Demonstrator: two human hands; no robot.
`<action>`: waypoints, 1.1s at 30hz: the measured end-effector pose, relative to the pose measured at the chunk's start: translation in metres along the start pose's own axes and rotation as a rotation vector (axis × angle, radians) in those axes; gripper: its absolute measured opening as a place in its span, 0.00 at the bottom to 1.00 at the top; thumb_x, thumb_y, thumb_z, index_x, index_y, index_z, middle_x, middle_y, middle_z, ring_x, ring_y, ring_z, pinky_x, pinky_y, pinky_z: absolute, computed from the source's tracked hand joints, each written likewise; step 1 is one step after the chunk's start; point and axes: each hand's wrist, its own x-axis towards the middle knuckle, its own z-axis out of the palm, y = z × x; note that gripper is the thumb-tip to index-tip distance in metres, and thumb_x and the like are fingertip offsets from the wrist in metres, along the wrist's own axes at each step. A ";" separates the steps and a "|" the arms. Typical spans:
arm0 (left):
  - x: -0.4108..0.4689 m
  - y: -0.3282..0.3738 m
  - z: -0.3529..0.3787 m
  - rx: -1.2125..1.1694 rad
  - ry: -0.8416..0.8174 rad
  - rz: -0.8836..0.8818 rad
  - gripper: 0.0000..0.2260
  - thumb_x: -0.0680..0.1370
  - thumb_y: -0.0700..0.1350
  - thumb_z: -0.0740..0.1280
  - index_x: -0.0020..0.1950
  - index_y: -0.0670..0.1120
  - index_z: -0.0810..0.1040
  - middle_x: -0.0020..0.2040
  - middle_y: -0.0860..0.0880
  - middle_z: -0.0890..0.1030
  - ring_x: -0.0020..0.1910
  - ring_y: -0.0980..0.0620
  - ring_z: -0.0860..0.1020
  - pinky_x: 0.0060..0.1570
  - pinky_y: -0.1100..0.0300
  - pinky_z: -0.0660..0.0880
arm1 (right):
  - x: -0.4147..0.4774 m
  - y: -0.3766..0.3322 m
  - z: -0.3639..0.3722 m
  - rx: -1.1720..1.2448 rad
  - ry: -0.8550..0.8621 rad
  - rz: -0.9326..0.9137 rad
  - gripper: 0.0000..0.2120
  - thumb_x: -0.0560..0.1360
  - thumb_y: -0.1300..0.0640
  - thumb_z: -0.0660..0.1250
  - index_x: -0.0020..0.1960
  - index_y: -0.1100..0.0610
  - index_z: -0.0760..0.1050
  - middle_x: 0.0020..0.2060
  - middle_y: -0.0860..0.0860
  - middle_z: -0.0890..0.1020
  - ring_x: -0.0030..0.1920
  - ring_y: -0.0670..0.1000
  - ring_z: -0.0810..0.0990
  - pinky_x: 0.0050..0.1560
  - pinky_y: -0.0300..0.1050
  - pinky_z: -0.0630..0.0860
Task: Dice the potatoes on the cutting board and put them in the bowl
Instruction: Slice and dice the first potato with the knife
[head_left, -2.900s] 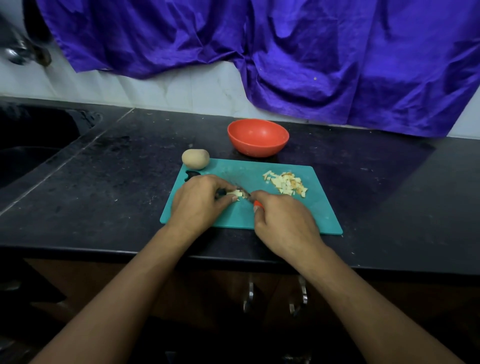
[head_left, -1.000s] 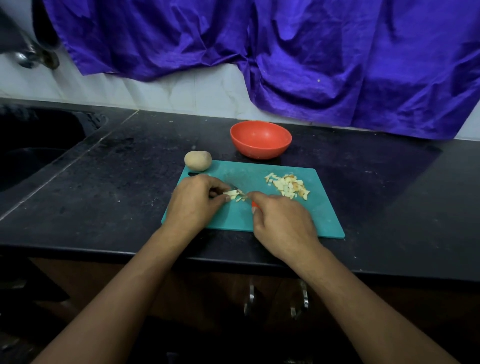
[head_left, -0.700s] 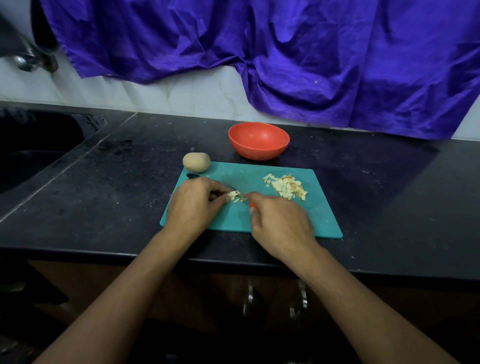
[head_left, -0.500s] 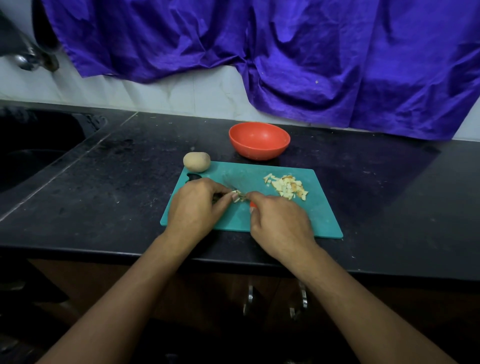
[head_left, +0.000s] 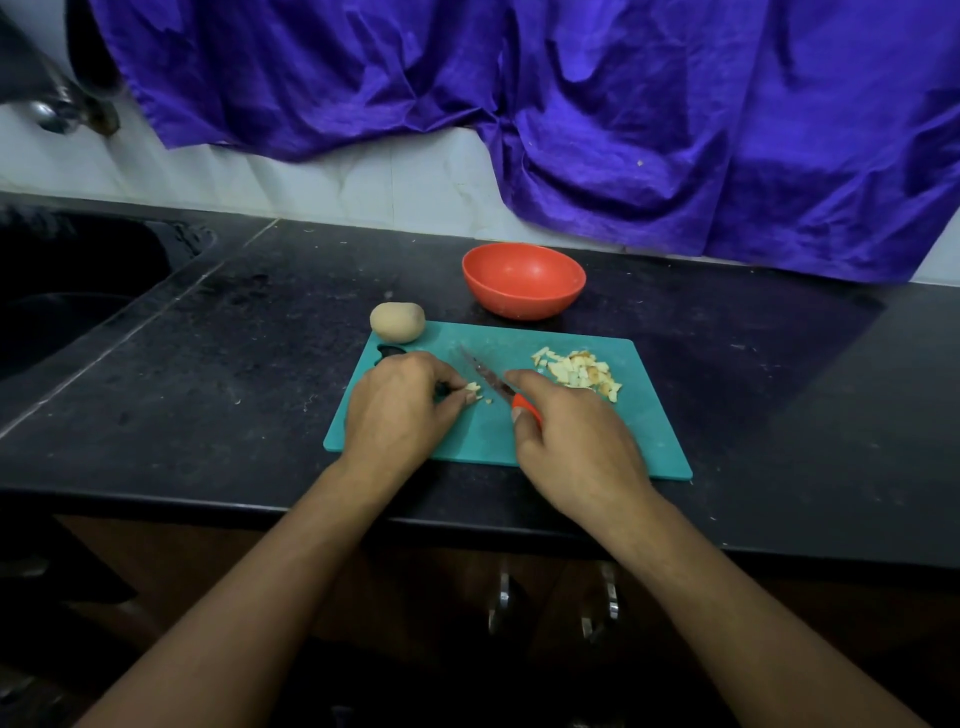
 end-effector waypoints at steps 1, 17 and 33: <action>0.000 0.000 0.000 0.002 -0.002 0.000 0.07 0.76 0.56 0.75 0.50 0.56 0.87 0.47 0.59 0.85 0.47 0.56 0.81 0.46 0.55 0.78 | -0.001 -0.002 0.000 -0.007 -0.003 -0.012 0.19 0.83 0.52 0.60 0.73 0.43 0.71 0.52 0.48 0.83 0.50 0.50 0.80 0.46 0.48 0.77; -0.001 0.002 -0.003 -0.025 -0.002 0.000 0.04 0.76 0.53 0.75 0.48 0.57 0.87 0.45 0.60 0.85 0.45 0.58 0.81 0.44 0.56 0.78 | -0.001 -0.009 0.008 -0.238 -0.088 -0.117 0.25 0.81 0.56 0.59 0.78 0.44 0.67 0.48 0.50 0.82 0.49 0.54 0.80 0.48 0.52 0.77; -0.005 -0.009 -0.013 -0.186 -0.052 -0.065 0.06 0.73 0.51 0.78 0.49 0.54 0.87 0.41 0.61 0.85 0.41 0.64 0.82 0.49 0.61 0.80 | -0.008 -0.008 0.002 -0.011 -0.012 0.001 0.20 0.82 0.51 0.61 0.73 0.41 0.72 0.55 0.47 0.84 0.53 0.50 0.81 0.52 0.49 0.80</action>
